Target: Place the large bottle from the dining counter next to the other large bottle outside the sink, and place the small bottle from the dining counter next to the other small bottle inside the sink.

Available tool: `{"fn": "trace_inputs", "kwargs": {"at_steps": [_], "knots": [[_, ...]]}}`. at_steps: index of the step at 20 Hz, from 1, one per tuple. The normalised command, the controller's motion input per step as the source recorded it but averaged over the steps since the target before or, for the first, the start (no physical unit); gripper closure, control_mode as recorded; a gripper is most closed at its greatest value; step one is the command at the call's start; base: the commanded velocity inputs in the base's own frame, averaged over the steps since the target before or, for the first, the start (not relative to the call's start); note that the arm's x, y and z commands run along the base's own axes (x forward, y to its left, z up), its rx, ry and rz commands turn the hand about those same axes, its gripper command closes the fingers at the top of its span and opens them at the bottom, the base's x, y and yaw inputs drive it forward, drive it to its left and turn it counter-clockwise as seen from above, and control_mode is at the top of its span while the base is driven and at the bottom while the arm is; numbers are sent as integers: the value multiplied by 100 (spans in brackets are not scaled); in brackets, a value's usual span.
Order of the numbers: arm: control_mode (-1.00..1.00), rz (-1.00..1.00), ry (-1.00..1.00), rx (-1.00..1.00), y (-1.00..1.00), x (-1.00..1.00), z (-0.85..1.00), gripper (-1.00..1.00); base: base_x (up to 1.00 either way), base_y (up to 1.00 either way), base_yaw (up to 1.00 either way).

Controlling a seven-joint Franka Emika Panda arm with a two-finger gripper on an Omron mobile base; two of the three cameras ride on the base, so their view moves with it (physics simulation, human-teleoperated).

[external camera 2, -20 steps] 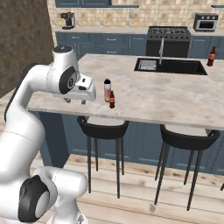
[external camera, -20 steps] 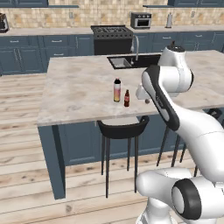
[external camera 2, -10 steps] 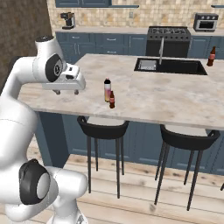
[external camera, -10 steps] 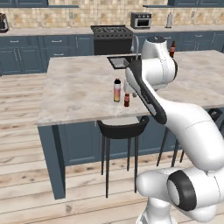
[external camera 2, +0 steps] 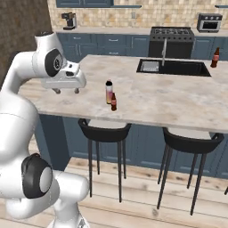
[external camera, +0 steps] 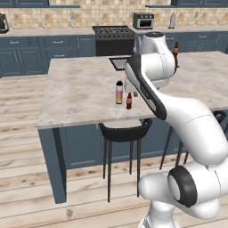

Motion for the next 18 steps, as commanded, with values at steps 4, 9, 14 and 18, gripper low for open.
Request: {"fn": "trace_inputs", "kwargs": {"at_steps": [4,9,14,18], "knots": [[100,0,0,0,0,0,0,-100,100,-1,0],[100,0,0,0,0,0,0,-100,98,-1,0],[-100,0,0,0,-3,5,0,-100,41,-11,0],[-100,0,0,0,-25,32,-4,-100,0,0,0]]}}
